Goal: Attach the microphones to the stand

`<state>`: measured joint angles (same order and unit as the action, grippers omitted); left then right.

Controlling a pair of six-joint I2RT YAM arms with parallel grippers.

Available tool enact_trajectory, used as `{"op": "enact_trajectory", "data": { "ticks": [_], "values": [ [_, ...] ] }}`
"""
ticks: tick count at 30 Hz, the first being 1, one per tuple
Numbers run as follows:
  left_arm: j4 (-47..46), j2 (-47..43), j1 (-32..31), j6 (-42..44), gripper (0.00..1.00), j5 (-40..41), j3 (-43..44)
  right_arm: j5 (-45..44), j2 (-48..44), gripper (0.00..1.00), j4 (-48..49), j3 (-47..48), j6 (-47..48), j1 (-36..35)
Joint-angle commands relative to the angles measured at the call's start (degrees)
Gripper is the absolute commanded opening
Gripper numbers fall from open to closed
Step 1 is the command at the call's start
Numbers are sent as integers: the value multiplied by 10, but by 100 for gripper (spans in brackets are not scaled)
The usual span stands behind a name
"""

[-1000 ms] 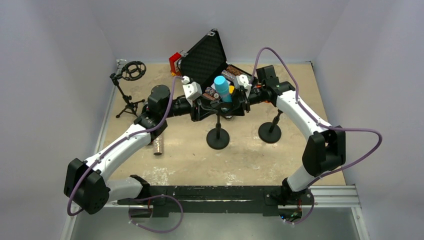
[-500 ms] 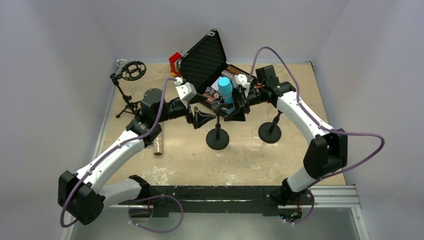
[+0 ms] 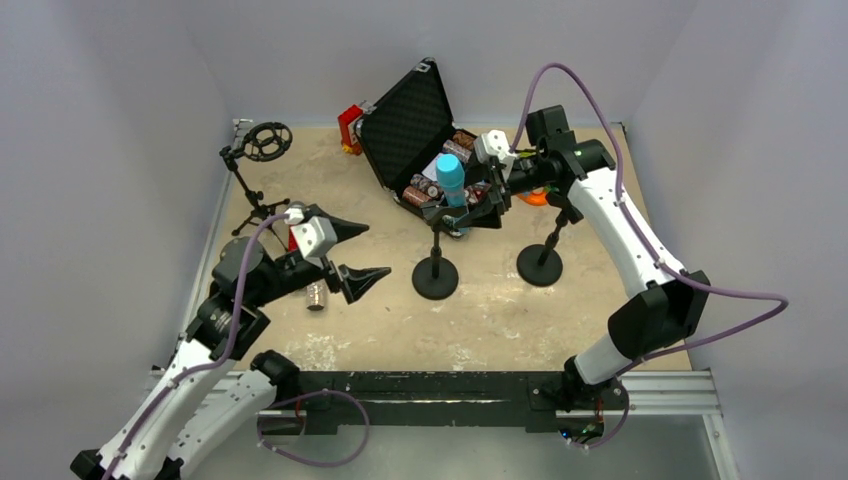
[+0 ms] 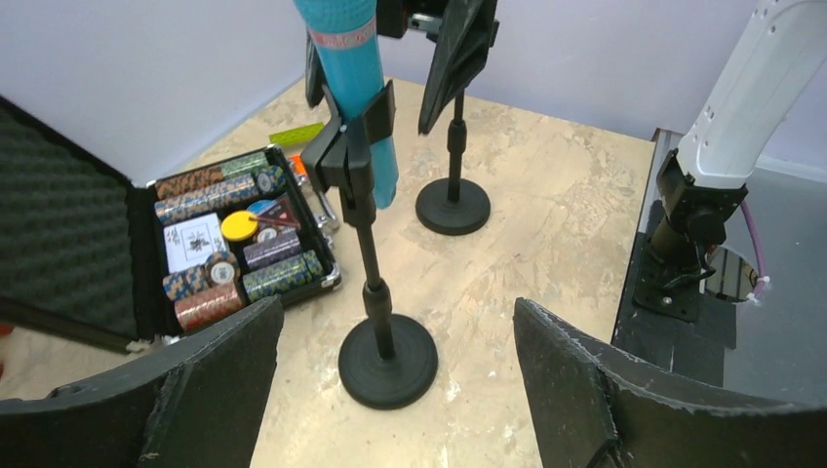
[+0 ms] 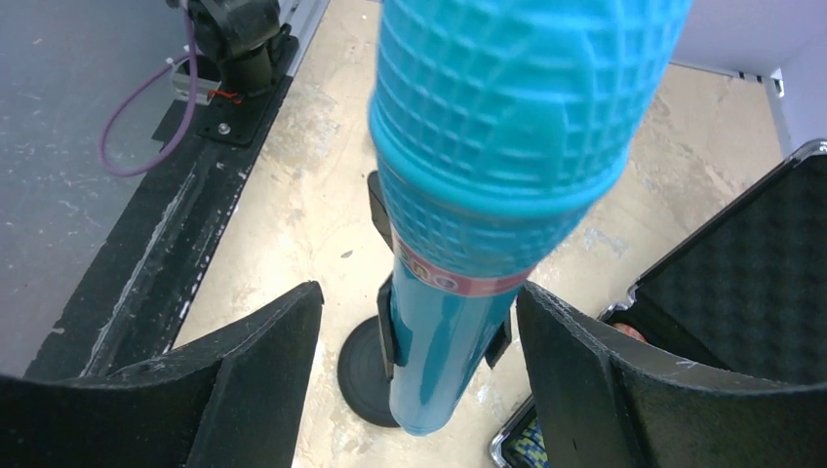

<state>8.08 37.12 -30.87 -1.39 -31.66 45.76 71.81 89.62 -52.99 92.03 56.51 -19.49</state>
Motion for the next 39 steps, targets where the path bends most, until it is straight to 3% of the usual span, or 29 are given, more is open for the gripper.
{"op": "enact_trajectory", "data": {
  "ticks": [1, 14, 22, 39],
  "values": [
    [50, -53, 2, -37, 92, 61, -27, 35, 6, 75, -61, 39, 37, -5],
    [84, -114, 1, -67, 93, 94, -45, 8, 8, 57, 25, 21, -34, -14],
    [103, -141, 1, -70, 93, 100, -45, 19, 27, 26, 6, 63, -46, -14],
    [107, -155, 0, -75, 92, 106, -52, 7, 36, 16, 87, 232, -248, 51]
  ]
}}
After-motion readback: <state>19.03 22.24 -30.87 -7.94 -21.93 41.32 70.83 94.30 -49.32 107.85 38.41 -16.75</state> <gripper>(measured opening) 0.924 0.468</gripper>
